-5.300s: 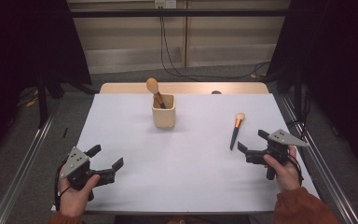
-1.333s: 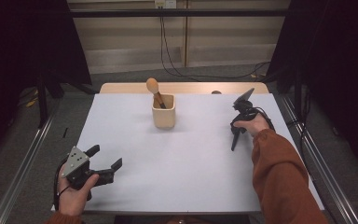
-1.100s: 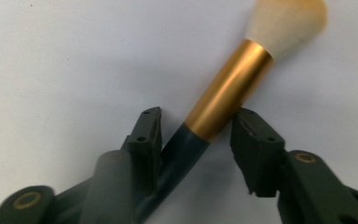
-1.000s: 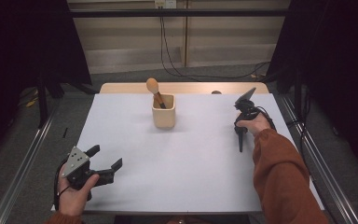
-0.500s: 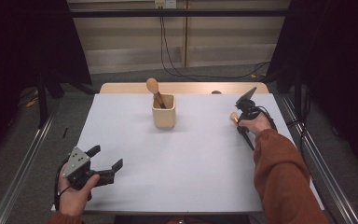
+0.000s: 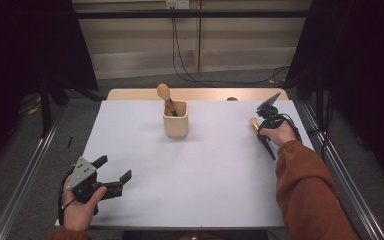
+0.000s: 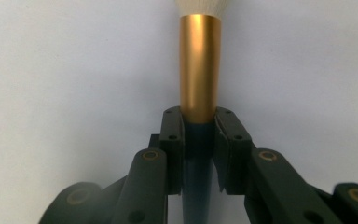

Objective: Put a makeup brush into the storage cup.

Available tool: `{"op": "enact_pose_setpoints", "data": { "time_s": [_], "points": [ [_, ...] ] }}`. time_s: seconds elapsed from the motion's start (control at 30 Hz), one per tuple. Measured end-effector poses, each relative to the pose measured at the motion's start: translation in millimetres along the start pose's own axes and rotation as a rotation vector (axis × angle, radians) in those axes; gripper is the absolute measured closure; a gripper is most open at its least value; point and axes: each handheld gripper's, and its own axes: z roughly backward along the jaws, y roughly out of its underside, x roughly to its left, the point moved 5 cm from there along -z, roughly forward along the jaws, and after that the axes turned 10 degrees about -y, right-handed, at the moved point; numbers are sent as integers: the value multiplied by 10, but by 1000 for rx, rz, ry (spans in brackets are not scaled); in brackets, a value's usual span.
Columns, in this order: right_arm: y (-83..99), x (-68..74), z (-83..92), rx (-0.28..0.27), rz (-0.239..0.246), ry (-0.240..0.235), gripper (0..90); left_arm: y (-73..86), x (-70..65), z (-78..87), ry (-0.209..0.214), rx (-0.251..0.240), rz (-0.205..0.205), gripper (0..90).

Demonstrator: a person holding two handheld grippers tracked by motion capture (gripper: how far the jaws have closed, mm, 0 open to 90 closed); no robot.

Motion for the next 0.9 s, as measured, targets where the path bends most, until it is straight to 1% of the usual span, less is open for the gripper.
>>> {"op": "enact_pose_setpoints", "data": {
  "time_s": [0.03, 0.13, 0.23, 0.27, 0.3, 0.33, 0.37, 0.43, 0.57, 0.6, 0.67, 0.73, 0.8, 0.9],
  "points": [
    [-2, 4, 17, -15, 0, 2, 753, 0, 0, 0, 0, -1, 0, 38],
    [6, 18, 53, -32, 11, -9, 753, -2, 1, 4, 0, -1, -4, 37],
    [17, 41, 57, -53, 17, -11, 753, -2, 6, 6, -1, -1, -5, 37],
    [26, 55, 52, -62, 27, -18, 753, -3, 7, 7, -4, -3, 0, 37],
    [31, 66, 47, -75, 31, -11, 753, -6, 9, 9, -4, -7, 8, 37],
    [41, 73, 46, -91, 37, -4, 753, -7, 12, 9, -4, -7, 7, 37],
    [49, 77, 48, -93, 41, -13, 753, -4, 16, 9, -6, -5, 4, 37],
    [58, 76, 65, -117, 45, -9, 753, -3, 16, 8, -6, -5, 4, 37],
    [59, 92, 157, -186, 53, -31, 753, -3, 3, 4, -2, -3, -2, 37],
    [63, 93, 186, -206, 51, -17, 753, -4, 4, 4, -2, -3, -2, 37],
    [82, 100, 214, -239, 47, -21, 753, -3, 7, 5, -4, -4, 5, 37],
    [106, 104, 226, -272, 54, -11, 753, -2, 8, 6, -5, -4, 5, 37],
    [123, 106, 237, -315, 63, -23, 753, -3, 6, 7, -5, -4, 5, 37],
    [137, 113, 270, -360, 82, -31, 753, -3, 6, 5, -4, -4, 4, 37]
  ]
}}
